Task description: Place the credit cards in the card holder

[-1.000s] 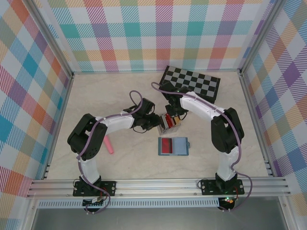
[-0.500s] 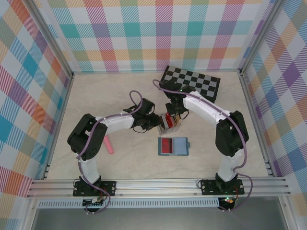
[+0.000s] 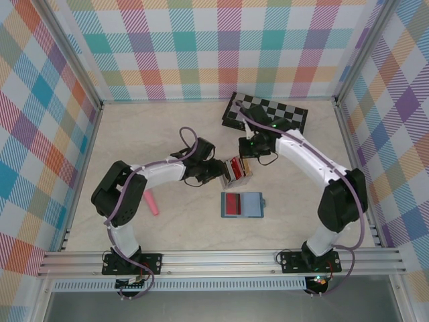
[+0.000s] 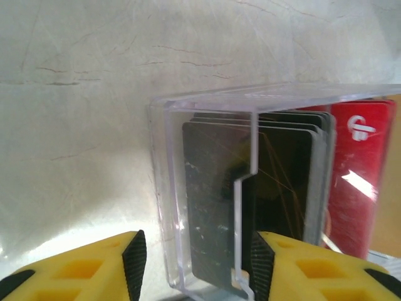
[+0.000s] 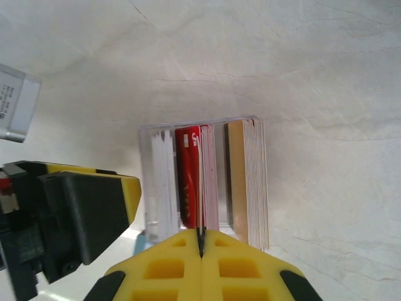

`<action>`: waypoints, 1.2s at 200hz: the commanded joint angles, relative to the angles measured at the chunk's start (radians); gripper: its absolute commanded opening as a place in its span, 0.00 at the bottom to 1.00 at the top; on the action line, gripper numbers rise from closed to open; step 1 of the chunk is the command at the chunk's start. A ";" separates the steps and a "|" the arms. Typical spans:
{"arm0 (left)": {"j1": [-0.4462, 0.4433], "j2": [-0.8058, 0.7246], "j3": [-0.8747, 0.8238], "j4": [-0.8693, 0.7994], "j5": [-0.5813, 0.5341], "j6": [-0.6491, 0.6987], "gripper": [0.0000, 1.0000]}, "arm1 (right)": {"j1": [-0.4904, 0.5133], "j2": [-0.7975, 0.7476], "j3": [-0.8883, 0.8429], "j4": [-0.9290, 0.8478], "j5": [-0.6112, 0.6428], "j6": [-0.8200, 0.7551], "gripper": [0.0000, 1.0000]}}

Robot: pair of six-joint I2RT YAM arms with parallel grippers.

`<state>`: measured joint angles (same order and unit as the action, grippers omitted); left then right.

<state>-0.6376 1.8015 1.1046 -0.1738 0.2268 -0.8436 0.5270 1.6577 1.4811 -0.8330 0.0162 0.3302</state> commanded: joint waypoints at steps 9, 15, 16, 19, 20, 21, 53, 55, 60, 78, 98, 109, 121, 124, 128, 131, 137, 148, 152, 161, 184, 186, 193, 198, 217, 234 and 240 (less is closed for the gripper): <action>0.010 -0.111 -0.013 -0.010 0.010 0.012 0.54 | -0.067 -0.084 -0.090 0.111 -0.237 0.085 0.01; 0.010 -0.125 -0.017 -0.002 0.016 0.011 0.55 | -0.082 -0.099 -0.112 0.126 -0.274 0.098 0.01; 0.009 -0.128 -0.018 0.000 0.018 0.010 0.55 | -0.084 -0.100 -0.115 0.129 -0.281 0.100 0.01; 0.009 -0.135 -0.021 0.004 0.022 0.008 0.56 | -0.092 -0.109 -0.125 0.138 -0.297 0.108 0.01; 0.010 -0.137 -0.022 0.006 0.023 0.006 0.56 | -0.095 -0.111 -0.127 0.142 -0.304 0.110 0.01; 0.009 -0.140 -0.023 0.008 0.026 0.005 0.56 | -0.098 -0.113 -0.132 0.145 -0.310 0.112 0.01; 0.023 -0.209 -0.092 0.184 0.169 -0.062 0.60 | -0.160 -0.180 -0.215 0.245 -0.487 0.168 0.01; 0.023 -0.212 -0.095 0.198 0.178 -0.067 0.61 | -0.163 -0.183 -0.221 0.251 -0.497 0.171 0.01; 0.024 -0.218 -0.104 0.229 0.201 -0.079 0.61 | -0.169 -0.190 -0.229 0.267 -0.523 0.179 0.01; 0.029 -0.225 -0.122 0.333 0.281 -0.119 0.62 | -0.181 -0.212 -0.261 0.312 -0.595 0.209 0.01; 0.030 -0.207 -0.124 0.416 0.353 -0.160 0.62 | -0.187 -0.228 -0.288 0.359 -0.655 0.235 0.01; 0.030 -0.200 -0.135 0.481 0.381 -0.189 0.61 | -0.190 -0.231 -0.296 0.371 -0.671 0.242 0.02; 0.030 -0.195 -0.140 0.535 0.403 -0.214 0.60 | -0.191 -0.232 -0.301 0.371 -0.675 0.247 0.02; 0.030 -0.195 -0.142 0.546 0.406 -0.219 0.60 | -0.192 -0.231 -0.303 0.370 -0.676 0.248 0.02; 0.030 -0.197 -0.144 0.560 0.410 -0.226 0.58 | -0.193 -0.232 -0.305 0.372 -0.675 0.248 0.02; 0.030 -0.198 -0.147 0.568 0.412 -0.230 0.58 | -0.194 -0.233 -0.307 0.373 -0.675 0.249 0.02; 0.031 -0.201 -0.151 0.586 0.415 -0.237 0.56 | -0.195 -0.234 -0.312 0.376 -0.678 0.251 0.02; 0.030 -0.206 -0.153 0.594 0.419 -0.240 0.49 | -0.200 -0.237 -0.323 0.392 -0.691 0.261 0.02; 0.030 -0.209 -0.154 0.593 0.419 -0.239 0.46 | -0.202 -0.236 -0.327 0.397 -0.696 0.265 0.02; 0.032 -0.215 -0.159 0.594 0.416 -0.241 0.40 | -0.205 -0.237 -0.334 0.405 -0.703 0.271 0.02; 0.034 -0.232 -0.170 0.591 0.408 -0.239 0.28 | -0.209 -0.234 -0.350 0.408 -0.705 0.276 0.02; 0.033 -0.233 -0.170 0.590 0.407 -0.239 0.27 | -0.211 -0.235 -0.350 0.407 -0.703 0.276 0.02; 0.033 -0.238 -0.172 0.584 0.403 -0.239 0.23 | -0.211 -0.234 -0.355 0.406 -0.699 0.275 0.02; 0.033 -0.241 -0.175 0.584 0.401 -0.237 0.20 | -0.212 -0.234 -0.358 0.401 -0.695 0.274 0.03; 0.033 -0.247 -0.176 0.564 0.398 -0.226 0.12 | -0.214 -0.234 -0.371 0.394 -0.685 0.272 0.05; 0.033 -0.254 -0.181 0.553 0.397 -0.218 0.06 | -0.214 -0.233 -0.382 0.382 -0.676 0.270 0.08; 0.033 -0.256 -0.183 0.550 0.396 -0.217 0.05 | -0.214 -0.233 -0.388 0.379 -0.675 0.270 0.10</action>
<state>-0.6113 1.5879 0.9371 0.3672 0.6132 -1.0790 0.3080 1.4460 1.1149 -0.4500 -0.6464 0.5957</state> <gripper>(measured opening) 0.068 0.076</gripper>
